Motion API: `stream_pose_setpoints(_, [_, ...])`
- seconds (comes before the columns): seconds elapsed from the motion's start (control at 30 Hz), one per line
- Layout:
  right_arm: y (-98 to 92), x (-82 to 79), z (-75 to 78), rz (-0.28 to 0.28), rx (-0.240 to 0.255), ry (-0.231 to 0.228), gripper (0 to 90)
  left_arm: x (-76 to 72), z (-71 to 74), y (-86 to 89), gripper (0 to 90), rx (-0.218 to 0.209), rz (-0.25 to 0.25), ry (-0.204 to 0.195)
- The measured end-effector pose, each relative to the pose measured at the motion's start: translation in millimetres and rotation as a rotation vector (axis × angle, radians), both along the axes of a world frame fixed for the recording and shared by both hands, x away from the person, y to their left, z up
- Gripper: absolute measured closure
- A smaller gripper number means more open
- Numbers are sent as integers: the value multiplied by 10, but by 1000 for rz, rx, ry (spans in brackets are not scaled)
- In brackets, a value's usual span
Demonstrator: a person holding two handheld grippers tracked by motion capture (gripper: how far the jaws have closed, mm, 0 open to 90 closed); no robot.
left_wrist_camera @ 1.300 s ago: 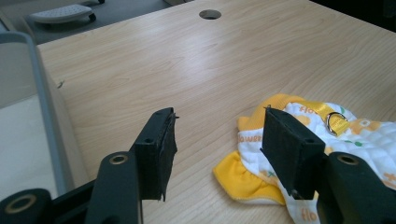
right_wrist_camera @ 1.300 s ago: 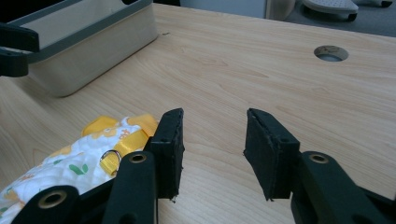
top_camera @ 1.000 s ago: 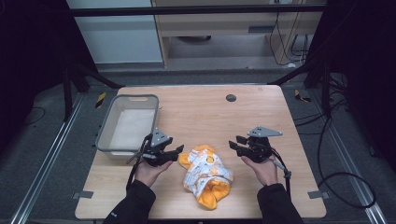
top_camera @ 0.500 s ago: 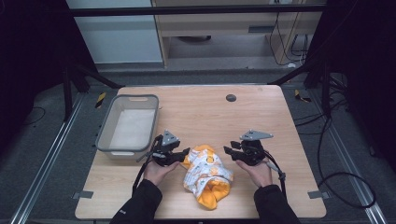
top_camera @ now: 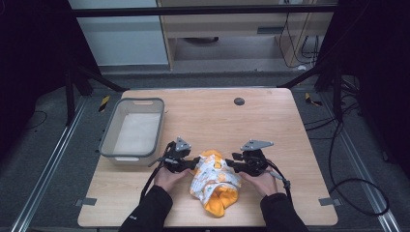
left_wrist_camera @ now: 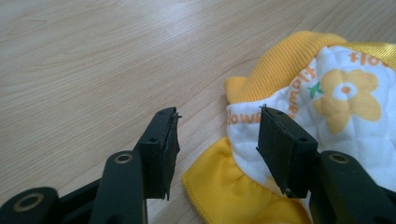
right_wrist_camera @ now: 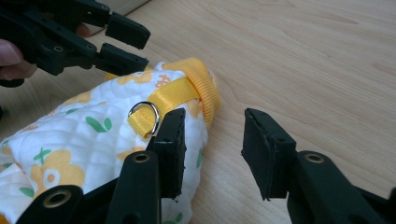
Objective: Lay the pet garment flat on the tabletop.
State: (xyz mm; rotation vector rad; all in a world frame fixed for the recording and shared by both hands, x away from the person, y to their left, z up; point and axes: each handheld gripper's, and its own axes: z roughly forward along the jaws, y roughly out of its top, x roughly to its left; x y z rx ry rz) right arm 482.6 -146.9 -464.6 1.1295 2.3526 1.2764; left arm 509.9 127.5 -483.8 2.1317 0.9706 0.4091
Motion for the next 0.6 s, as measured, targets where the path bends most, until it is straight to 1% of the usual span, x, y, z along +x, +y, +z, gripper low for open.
stream_pose_setpoints(0.03, [0,0,0,0,0,0,590,0,0,0,471,0,0,0])
stream_pose_setpoints(0.1, [28,-5,-23,12,-7,13,594,13,-33,-18,470,12,-7,16])
stream_pose_setpoints(0.13, [40,-8,-36,18,-11,15,598,18,-42,-19,469,16,-10,19])
stream_pose_setpoints(0.17, [40,-8,-36,18,-11,15,598,18,-42,-19,468,16,-10,19])
stream_pose_setpoints(0.2, [58,-14,-59,29,-19,29,607,27,-62,-24,469,14,-10,27])
stream_pose_setpoints(0.3, [78,-17,-81,39,-29,34,619,32,-74,-32,478,10,-10,33])
stream_pose_setpoints(0.33, [94,-18,-93,41,-30,42,639,38,-86,-38,487,10,-12,35])
stream_pose_setpoints(0.4, [99,-16,-100,45,-30,45,649,40,-97,-43,492,10,-12,39])
stream_pose_setpoints(0.47, [113,-12,-130,56,-34,55,689,41,-117,-59,521,5,-13,47])
stream_pose_setpoints(0.5, [113,-12,-130,56,-34,55,689,41,-117,-59,529,5,-13,47])
stream_pose_setpoints(0.53, [120,-16,-136,56,-33,66,700,37,-118,-67,529,13,-15,45])
stream_pose_setpoints(0.6, [130,-9,-153,66,-36,66,731,30,-116,-74,551,18,-18,44])
